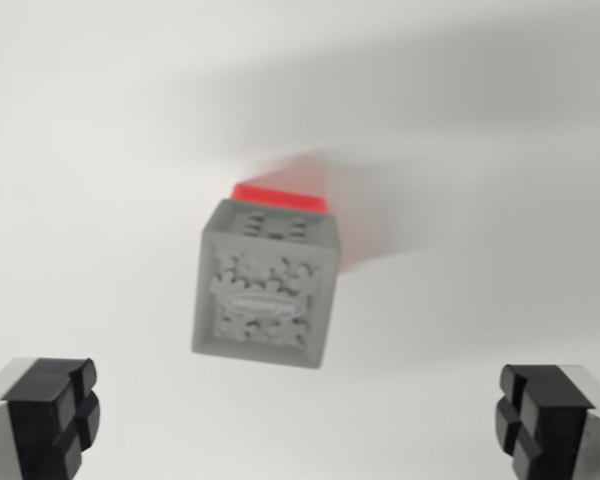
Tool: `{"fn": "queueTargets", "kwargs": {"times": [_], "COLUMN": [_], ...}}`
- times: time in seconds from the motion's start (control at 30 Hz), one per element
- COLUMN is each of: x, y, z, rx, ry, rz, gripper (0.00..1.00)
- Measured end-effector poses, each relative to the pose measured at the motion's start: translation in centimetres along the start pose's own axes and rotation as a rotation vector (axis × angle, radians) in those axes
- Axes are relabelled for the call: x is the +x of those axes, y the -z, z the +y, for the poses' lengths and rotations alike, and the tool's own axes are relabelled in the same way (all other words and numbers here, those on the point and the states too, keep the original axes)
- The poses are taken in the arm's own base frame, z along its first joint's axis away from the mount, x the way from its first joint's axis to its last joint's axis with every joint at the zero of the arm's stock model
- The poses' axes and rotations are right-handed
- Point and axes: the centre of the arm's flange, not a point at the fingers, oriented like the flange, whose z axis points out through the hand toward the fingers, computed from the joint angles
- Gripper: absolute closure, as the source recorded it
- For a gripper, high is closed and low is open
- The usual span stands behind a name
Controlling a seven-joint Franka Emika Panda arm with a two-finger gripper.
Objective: Destack cube
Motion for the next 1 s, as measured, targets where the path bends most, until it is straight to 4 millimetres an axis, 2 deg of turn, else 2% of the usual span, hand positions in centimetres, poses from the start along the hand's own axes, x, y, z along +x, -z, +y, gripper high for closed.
{"fn": "queueTargets", "kwargs": {"times": [0.43, 0.53, 0.73, 1.0], "x": [-3.1, -3.2, -3.2, -3.1], "y": [-4.7, -5.5, -8.6, -11.1], "z": [1.0, 0.9, 0.9, 0.9], "rx": [0.017, 0.021, 0.017, 0.02], "ry": [-0.107, -0.11, -0.114, -0.116], "rz": [0.004, 0.005, 0.001, 0.0], "gripper": [0.0, 0.0, 0.0, 0.0]}}
